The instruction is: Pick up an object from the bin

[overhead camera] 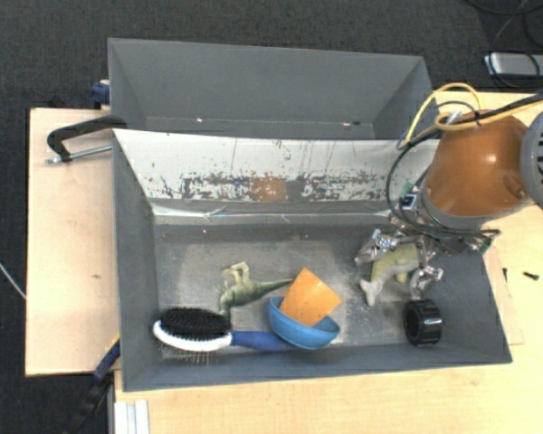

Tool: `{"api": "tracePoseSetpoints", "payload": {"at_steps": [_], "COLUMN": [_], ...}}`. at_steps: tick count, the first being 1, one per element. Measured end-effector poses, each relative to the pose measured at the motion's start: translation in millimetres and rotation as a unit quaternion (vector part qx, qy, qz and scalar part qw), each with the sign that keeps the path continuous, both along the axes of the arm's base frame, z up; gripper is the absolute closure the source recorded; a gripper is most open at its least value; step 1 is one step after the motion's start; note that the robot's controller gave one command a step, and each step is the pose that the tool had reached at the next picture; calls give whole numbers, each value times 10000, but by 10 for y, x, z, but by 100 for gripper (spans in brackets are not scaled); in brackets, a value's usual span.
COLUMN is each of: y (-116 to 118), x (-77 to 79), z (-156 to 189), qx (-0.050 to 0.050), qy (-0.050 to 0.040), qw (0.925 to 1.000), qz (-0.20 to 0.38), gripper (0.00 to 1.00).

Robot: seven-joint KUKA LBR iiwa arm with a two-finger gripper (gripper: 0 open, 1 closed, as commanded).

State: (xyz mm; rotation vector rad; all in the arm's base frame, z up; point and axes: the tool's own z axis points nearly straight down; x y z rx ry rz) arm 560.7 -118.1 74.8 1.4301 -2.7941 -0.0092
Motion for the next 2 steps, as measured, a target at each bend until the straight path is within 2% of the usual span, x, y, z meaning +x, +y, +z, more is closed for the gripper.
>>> {"api": "tracePoseSetpoints", "payload": {"at_steps": [1, 2], "y": [-4, -79], "x": [20, 144], "z": [36, 1466], "qx": [-8, -27], "qy": [-33, -103], "qw": [10000, 9999], "qz": [0, 135], "gripper": [100, 100]}}
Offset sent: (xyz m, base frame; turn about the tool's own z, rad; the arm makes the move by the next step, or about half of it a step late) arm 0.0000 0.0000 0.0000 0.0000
